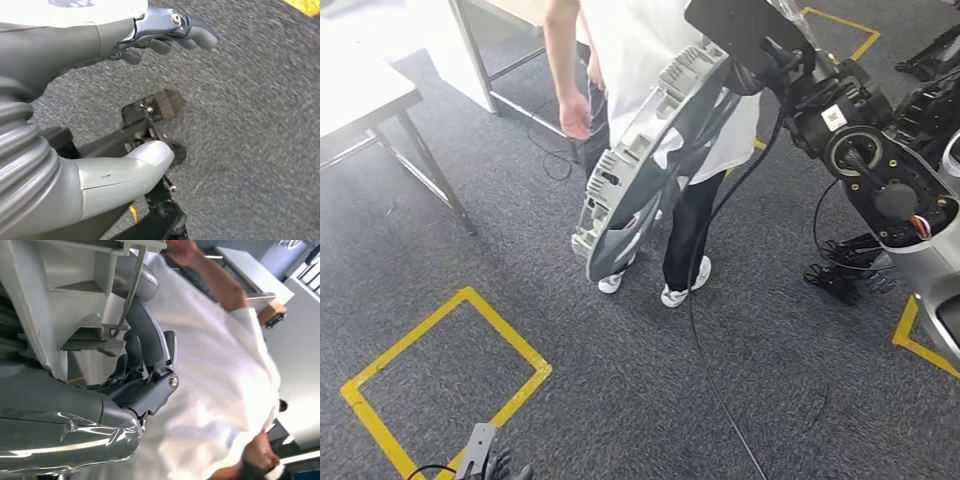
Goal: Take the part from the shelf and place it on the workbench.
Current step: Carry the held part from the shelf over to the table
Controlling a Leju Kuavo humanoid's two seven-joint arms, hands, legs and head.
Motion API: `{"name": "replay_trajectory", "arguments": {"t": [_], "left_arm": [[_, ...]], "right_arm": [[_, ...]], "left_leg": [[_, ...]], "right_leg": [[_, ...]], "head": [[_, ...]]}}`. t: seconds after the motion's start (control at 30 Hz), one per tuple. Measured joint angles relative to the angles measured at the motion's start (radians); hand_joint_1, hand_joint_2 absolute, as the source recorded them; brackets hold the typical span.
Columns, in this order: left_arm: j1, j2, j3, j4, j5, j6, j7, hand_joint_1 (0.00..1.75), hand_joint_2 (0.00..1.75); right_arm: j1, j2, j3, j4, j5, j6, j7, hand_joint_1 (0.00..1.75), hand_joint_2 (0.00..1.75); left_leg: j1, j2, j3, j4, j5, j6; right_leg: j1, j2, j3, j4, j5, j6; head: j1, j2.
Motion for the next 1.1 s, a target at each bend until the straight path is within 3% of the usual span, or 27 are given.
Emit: {"name": "replay_trajectory", "arguments": {"t": [0.03, 0.1, 0.17, 0.2, 0.23, 0.27, 0.3, 0.33, 0.4, 0.47, 0.53, 0.6, 0.67, 0.73, 0.77, 0.8, 0.83, 0.9, 0.97, 1.03, 1.1], "left_arm": [[0.001, 0.000, 0.000, 0.000, -0.001, 0.001, 0.002, 0.00, 1.75], [0.001, 0.001, 0.000, 0.000, 0.000, 0.003, 0.003, 0.00, 1.75], [0.001, 0.000, 0.000, 0.000, 0.001, 0.005, 0.003, 0.00, 1.75], [0.002, -0.001, 0.000, 0.000, 0.001, 0.005, 0.002, 0.00, 1.75], [0.004, -0.002, 0.000, 0.000, 0.002, 0.006, 0.001, 0.00, 1.75], [0.006, -0.003, 0.000, 0.000, 0.002, 0.006, 0.000, 0.00, 1.75], [0.008, -0.004, 0.000, 0.000, 0.002, 0.006, -0.001, 0.00, 1.75], [0.010, -0.006, 0.000, 0.000, 0.002, 0.007, -0.001, 0.00, 1.75], [0.012, -0.009, 0.000, 0.000, 0.002, 0.010, -0.001, 0.00, 1.75], [0.014, -0.011, 0.000, 0.000, 0.002, 0.013, -0.002, 0.00, 1.75], [0.019, -0.010, 0.000, 0.000, 0.003, 0.015, -0.002, 0.00, 1.75], [0.022, -0.008, 0.000, 0.000, 0.002, 0.016, -0.002, 0.00, 1.75], [0.020, -0.008, 0.000, 0.000, 0.002, 0.016, -0.003, 0.00, 1.75], [0.019, -0.008, 0.000, 0.000, 0.002, 0.016, -0.003, 0.00, 1.75], [0.020, -0.009, 0.000, 0.000, 0.002, 0.015, -0.003, 0.00, 1.75], [0.020, -0.009, 0.000, 0.000, 0.002, 0.015, -0.002, 0.00, 1.75], [0.020, -0.008, 0.000, 0.000, 0.002, 0.015, -0.002, 0.00, 1.75], [0.019, -0.008, 0.000, 0.000, 0.002, 0.014, -0.001, 0.00, 1.75], [0.019, -0.008, 0.000, 0.000, 0.002, 0.014, 0.000, 0.00, 1.75], [0.019, -0.008, 0.000, 0.000, 0.001, 0.014, 0.000, 0.00, 1.75], [0.017, -0.009, 0.000, 0.000, 0.000, 0.012, 0.002, 0.00, 1.75]], "right_arm": [[0.000, 0.000, 0.000, 0.000, 0.001, 0.000, -0.001, 1.75, 1.75], [-0.001, 0.001, -0.002, -0.001, 0.002, -0.001, -0.002, 1.75, 1.75], [-0.001, 0.000, -0.003, -0.002, 0.002, -0.001, -0.002, 1.75, 1.75], [0.000, 0.000, -0.003, -0.002, 0.002, 0.000, -0.002, 1.75, 1.75], [0.001, 0.000, -0.002, -0.002, 0.002, 0.000, -0.002, 1.75, 1.75], [0.002, 0.000, -0.001, -0.002, 0.002, 0.000, -0.003, 1.75, 1.75], [0.002, 0.001, 0.000, -0.002, 0.002, 0.000, -0.003, 1.75, 1.75], [0.001, 0.001, 0.000, -0.002, 0.002, 0.001, -0.003, 1.75, 1.75], [-0.003, 0.001, 0.001, -0.002, 0.001, 0.001, -0.003, 1.75, 1.75], [-0.008, 0.002, 0.004, -0.003, -0.004, 0.002, -0.004, 1.75, 1.75], [-0.015, 0.005, 0.008, -0.004, -0.011, 0.001, -0.004, 1.75, 1.75], [-0.021, 0.009, 0.011, -0.005, -0.016, 0.001, -0.004, 1.75, 1.75], [-0.026, 0.011, 0.013, -0.006, -0.019, 0.000, -0.004, 1.75, 1.75], [-0.026, 0.011, 0.017, -0.006, -0.020, 0.000, -0.004, 1.75, 1.75], [-0.026, 0.011, 0.020, -0.006, -0.020, 0.000, -0.005, 1.75, 1.75], [-0.025, 0.011, 0.024, -0.006, -0.020, 0.000, -0.005, 1.75, 1.75], [-0.025, 0.012, 0.027, -0.006, -0.020, 0.000, -0.005, 1.75, 1.75], [-0.026, 0.012, 0.029, -0.006, -0.020, 0.000, -0.005, 1.75, 1.75], [-0.029, 0.012, 0.029, -0.005, -0.020, -0.001, -0.005, 1.75, 1.75], [-0.030, 0.014, 0.030, -0.005, -0.020, -0.001, -0.005, 1.75, 1.75], [-0.031, 0.017, 0.031, -0.005, -0.020, -0.001, -0.007, 1.75, 1.75]], "left_leg": [[0.001, -0.011, 0.003, -0.002, -0.001, 0.006], [0.006, -0.033, 0.012, -0.010, -0.001, 0.019], [0.007, -0.054, 0.018, -0.013, -0.003, 0.028], [0.006, -0.066, 0.020, -0.012, -0.005, 0.030], [0.006, -0.079, 0.021, -0.012, -0.006, 0.032], [0.005, -0.093, 0.023, -0.010, -0.008, 0.033], [0.005, -0.107, 0.025, -0.008, -0.010, 0.032], [0.005, -0.122, 0.027, -0.006, -0.013, 0.031], [0.005, -0.148, 0.026, 0.000, -0.017, 0.026], [0.009, -0.173, 0.018, 0.002, -0.017, 0.017], [0.011, -0.190, 0.013, -0.001, -0.014, 0.006], [0.006, -0.149, -0.002, 0.030, -0.034, -0.007], [0.006, -0.081, -0.059, 0.144, -0.089, -0.020], [0.013, -0.057, -0.131, 0.277, -0.132, -0.029], [0.016, -0.053, -0.148, 0.301, -0.129, -0.031], [0.018, -0.049, -0.144, 0.285, -0.107, -0.033], [0.019, -0.041, -0.119, 0.229, -0.070, -0.033], [0.013, 0.003, -0.046, 0.080, -0.003, -0.027], [0.005, 0.033, -0.012, 0.007, 0.014, -0.013], [0.004, 0.014, -0.012, 0.003, 0.009, 0.002], [0.007, -0.010, -0.009, -0.001, 0.009, 0.014]], "right_leg": [[-0.002, 0.001, 0.004, 0.001, -0.007, 0.006], [-0.007, 0.038, -0.011, 0.049, -0.041, 0.012], [-0.008, 0.089, -0.076, 0.180, -0.102, 0.011], [-0.006, 0.099, -0.118, 0.253, -0.125, 0.010], [-0.003, 0.104, -0.150, 0.302, -0.132, 0.009], [-0.002, 0.106, -0.166, 0.314, -0.119, 0.007], [-0.001, 0.109, -0.163, 0.283, -0.085, 0.004], [0.000, 0.119, -0.142, 0.220, -0.039, -0.001], [-0.002, 0.163, -0.090, 0.085, 0.029, -0.009], [-0.002, 0.186, -0.064, 0.026, 0.040, -0.013], [-0.004, 0.163, -0.056, 0.014, 0.037, -0.016], [-0.009, 0.136, -0.045, 0.003, 0.039, -0.024], [-0.010, 0.106, -0.036, -0.002, 0.038, -0.030], [-0.009, 0.079, -0.033, -0.002, 0.033, -0.032], [-0.010, 0.066, -0.030, -0.002, 0.030, -0.031], [-0.011, 0.054, -0.026, -0.002, 0.027, -0.029], [-0.012, 0.042, -0.020, -0.002, 0.022, -0.025], [-0.008, 0.021, -0.008, -0.001, 0.011, -0.015], [0.001, 0.003, -0.001, 0.000, 0.002, -0.005], [0.004, -0.014, 0.006, -0.003, -0.005, 0.005], [-0.003, 0.017, -0.001, 0.025, -0.032, 0.013]], "head": [[0.003, 0.000], [0.008, 0.000], [0.018, 0.000], [0.023, 0.000], [0.026, 0.000], [0.028, 0.000], [0.030, 0.000], [0.032, 0.000], [0.033, 0.000], [0.031, 0.000], [0.031, 0.000], [0.022, 0.000], [0.007, 0.000], [0.000, 0.000], [-0.001, 0.000], [-0.003, 0.000], [-0.004, 0.000], [-0.008, 0.000], [-0.004, 0.000], [0.004, 0.000], [0.010, 0.000]]}}
